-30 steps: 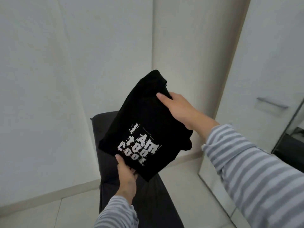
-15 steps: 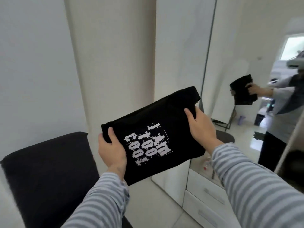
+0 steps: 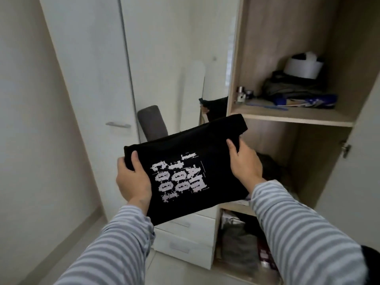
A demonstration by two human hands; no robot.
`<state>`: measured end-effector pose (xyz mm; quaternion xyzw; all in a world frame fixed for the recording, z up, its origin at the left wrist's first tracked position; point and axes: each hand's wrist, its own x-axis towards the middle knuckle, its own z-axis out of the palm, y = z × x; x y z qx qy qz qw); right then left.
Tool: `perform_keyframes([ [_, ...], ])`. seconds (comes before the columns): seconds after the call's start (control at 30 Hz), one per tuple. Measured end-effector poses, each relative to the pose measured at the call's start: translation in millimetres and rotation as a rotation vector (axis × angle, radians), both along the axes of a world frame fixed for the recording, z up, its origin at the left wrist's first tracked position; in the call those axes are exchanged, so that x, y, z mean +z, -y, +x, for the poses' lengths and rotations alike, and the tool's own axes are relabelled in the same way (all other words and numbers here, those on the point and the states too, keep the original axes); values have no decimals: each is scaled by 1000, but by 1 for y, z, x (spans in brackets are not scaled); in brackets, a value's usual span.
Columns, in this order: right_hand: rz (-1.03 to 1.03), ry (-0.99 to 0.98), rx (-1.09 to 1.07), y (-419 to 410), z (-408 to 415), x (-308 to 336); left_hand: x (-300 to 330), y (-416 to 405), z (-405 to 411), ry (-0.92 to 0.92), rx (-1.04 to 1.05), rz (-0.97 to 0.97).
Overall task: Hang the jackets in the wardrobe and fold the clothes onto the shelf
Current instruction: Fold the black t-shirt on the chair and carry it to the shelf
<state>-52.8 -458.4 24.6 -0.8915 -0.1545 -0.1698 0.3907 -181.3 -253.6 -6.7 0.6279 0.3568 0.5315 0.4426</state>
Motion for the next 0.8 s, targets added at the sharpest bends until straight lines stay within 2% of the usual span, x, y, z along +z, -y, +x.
perform_keyframes([
  [0.37, -2, -124, -310, 185, 110, -60, -46, 155, 170, -108, -297, -14],
  [0.5, 45, -197, -350, 211, 147, -95, -73, 174, 223, -176, -374, 11],
  [0.67, -44, -325, -440, 222, 198, -130, -104, 187, 289, -255, -421, 16],
  [0.8, -24, -394, -499, 223, 252, -174, -144, 187, 360, -319, -496, 15],
])
